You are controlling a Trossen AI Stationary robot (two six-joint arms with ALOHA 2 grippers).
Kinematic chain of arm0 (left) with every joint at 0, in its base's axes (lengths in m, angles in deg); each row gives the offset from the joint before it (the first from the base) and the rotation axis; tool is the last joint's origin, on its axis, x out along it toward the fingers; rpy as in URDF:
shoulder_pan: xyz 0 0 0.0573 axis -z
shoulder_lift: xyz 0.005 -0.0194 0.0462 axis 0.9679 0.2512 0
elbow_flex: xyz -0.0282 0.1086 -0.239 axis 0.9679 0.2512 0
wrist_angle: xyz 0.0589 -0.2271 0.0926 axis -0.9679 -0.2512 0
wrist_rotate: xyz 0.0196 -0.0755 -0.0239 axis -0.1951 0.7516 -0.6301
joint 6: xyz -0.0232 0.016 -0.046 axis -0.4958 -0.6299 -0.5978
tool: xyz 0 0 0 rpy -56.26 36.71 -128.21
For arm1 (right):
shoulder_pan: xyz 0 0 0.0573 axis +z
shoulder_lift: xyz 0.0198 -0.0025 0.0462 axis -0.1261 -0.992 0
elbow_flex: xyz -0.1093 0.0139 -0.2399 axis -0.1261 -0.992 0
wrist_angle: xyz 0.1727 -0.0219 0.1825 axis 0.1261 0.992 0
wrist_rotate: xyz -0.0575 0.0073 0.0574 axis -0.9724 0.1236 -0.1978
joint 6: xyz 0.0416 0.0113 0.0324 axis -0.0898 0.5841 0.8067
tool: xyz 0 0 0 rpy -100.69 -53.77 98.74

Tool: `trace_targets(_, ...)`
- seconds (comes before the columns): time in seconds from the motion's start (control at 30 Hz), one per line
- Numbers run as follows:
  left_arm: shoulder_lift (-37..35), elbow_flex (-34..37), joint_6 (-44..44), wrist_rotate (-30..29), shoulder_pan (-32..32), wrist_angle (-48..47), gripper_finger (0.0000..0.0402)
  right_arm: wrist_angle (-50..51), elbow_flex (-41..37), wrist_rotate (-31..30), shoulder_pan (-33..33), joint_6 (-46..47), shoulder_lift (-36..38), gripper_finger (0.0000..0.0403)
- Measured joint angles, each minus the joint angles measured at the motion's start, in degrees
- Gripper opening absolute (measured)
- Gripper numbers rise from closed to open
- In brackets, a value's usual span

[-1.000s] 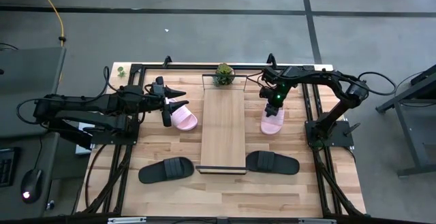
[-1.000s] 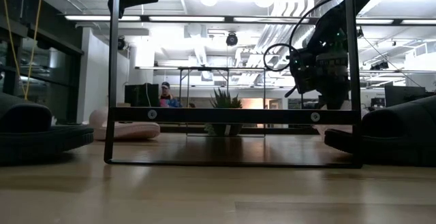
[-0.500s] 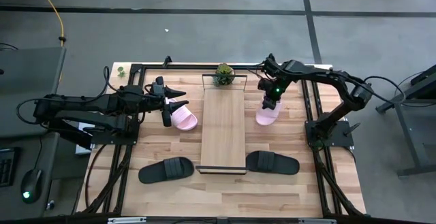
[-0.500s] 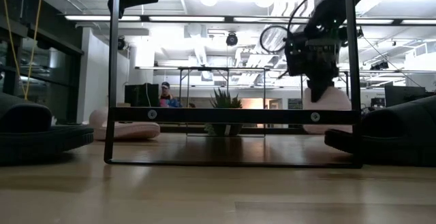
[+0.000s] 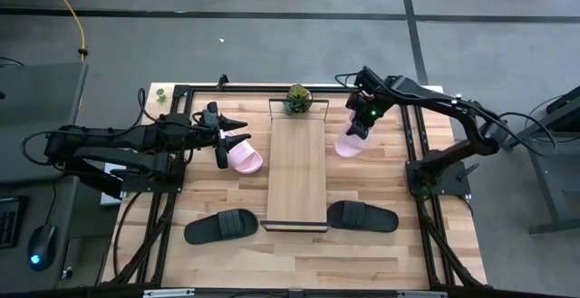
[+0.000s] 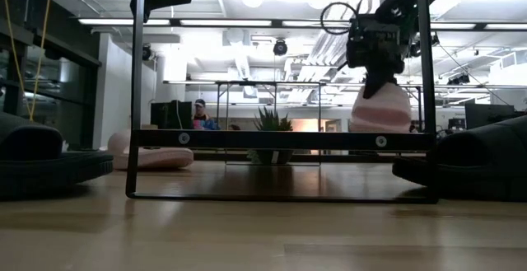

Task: Pick and place slides into the shelf
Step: Put the right pink slide on the shelf

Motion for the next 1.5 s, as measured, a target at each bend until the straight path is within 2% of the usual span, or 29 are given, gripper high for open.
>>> trace_targets(0.43, 0.0, 0.0, 0.0, 0.0, 0.0, 0.0, 0.0156, -6.8, 0.0, 0.2, 0.2, 12.2, 8.0, 0.0006)
trace_targets(0.8, 0.0, 0.0, 0.0, 0.0, 0.0, 0.0, 0.0156, -20.6, 0.0, -1.9, 5.4, 21.5, 11.9, 0.0007)
trace_targets(1.0, 0.0, 0.0, 0.0, 0.0, 0.0, 0.0, 0.0156, -26.7, 0.0, -10.8, 11.3, 25.1, 11.8, 0.0007)
trace_targets(1.23, 0.0, 0.0, 0.0, 0.0, 0.0, -0.1, 0.0156, -30.7, -0.1, -16.4, 19.7, 29.9, 11.8, 0.0007)
trace_targets(1.5, 0.0, 0.0, 0.0, 0.0, 0.0, -0.1, 0.0156, -34.9, -0.2, -30.9, 28.7, 31.4, 11.8, 0.0007)
